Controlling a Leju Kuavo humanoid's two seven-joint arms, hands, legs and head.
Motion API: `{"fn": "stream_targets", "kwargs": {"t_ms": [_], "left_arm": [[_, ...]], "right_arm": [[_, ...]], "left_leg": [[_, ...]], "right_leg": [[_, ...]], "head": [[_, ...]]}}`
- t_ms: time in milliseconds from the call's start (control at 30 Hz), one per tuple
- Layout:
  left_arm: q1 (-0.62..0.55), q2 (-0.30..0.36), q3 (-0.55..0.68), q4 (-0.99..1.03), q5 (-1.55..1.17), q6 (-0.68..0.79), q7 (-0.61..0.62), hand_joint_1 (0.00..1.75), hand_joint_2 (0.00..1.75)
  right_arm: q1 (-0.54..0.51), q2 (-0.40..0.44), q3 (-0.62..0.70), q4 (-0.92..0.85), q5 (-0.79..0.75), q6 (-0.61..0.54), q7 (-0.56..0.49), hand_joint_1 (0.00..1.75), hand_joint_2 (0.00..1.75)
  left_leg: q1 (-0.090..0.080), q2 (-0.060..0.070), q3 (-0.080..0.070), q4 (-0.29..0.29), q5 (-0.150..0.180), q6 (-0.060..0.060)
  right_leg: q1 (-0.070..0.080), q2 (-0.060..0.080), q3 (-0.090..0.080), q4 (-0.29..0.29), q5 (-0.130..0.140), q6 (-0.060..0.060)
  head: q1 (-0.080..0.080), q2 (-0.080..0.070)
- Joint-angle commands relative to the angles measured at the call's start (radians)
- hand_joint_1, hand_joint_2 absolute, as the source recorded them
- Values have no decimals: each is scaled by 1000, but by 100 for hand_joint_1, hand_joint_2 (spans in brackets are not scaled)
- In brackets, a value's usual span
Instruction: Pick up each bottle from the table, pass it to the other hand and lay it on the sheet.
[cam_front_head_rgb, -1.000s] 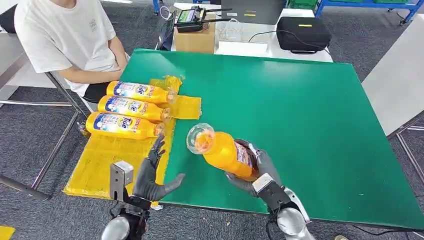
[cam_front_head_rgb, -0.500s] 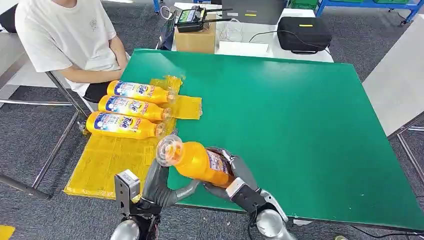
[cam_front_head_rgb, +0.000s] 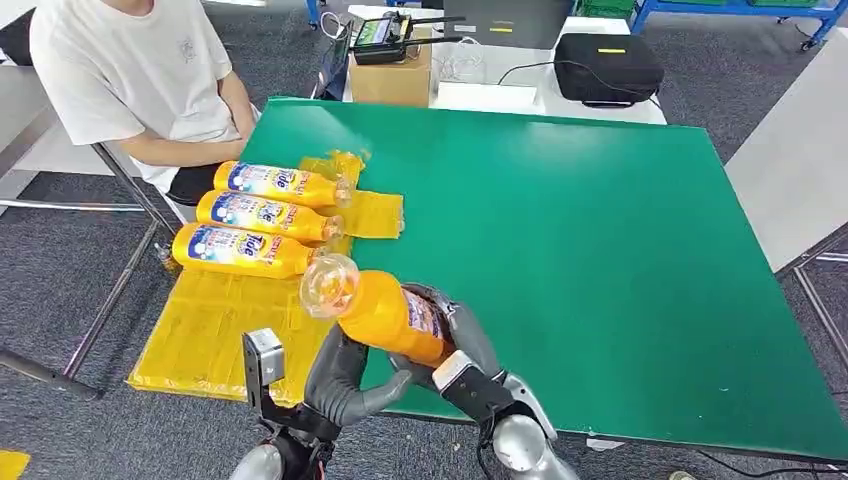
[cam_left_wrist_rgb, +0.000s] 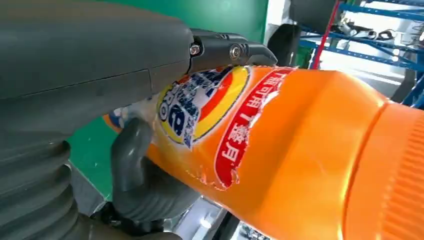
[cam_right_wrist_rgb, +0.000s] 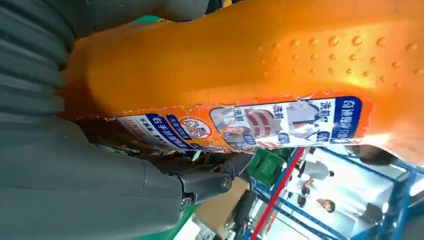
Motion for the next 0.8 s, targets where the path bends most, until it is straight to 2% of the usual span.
{"fn": "stream_targets", "kwargs": {"t_ms": [33, 200, 300, 333, 467, 567, 800], "left_arm": [[-44, 43, -41, 81, -35, 78, -21, 0, 175], [-51, 35, -30, 88, -35, 104, -18, 0, 175], [-65, 7, 12, 105, -72, 236, -51, 0, 175], [-70, -5, 36, 99, 21, 186, -57, 0, 175], [-53, -8, 70, 28, 104, 154, -92, 0, 175], [-22, 5, 104, -27, 137, 136, -125, 0, 175], [7, -5, 147, -73, 161, 78, -128, 0, 175]], "right_arm": [[-81, -1, 35, 54, -8, 11, 14, 175, 175], [-81, 4, 53, 64, -9, 11, 14, 175, 175], [-88, 10, 79, 82, -21, 15, 25, 175, 175], [-93, 13, 91, 91, -34, 19, 25, 175, 175], [-106, 10, 114, 110, -75, 56, 17, 175, 175], [-112, 22, 168, 133, -75, 119, 28, 175, 175], [-129, 40, 244, 188, -66, 145, 41, 175, 175]], "left_leg": [[0, 1, 1, -2, 0, 2], [0, 0, 2, -3, 1, 3], [0, 0, 2, -2, 0, 3], [0, 0, 2, -2, 0, 2], [0, 0, 0, -1, 0, 2], [0, 1, 2, -3, 0, 3], [1, 1, 2, -3, 0, 2]], "right_leg": [[0, 1, 0, -1, 0, -3], [1, 1, 2, -3, 1, -4], [1, 0, 2, -2, 1, -4], [1, 1, 1, -1, 1, -3], [0, 0, 0, 0, 0, -2], [1, 2, 1, -2, 1, -5], [2, 1, 1, -3, 1, -5]], "head": [[0, 0], [0, 0], [0, 0], [0, 0], [0, 0], [0, 0], [0, 0]]}}
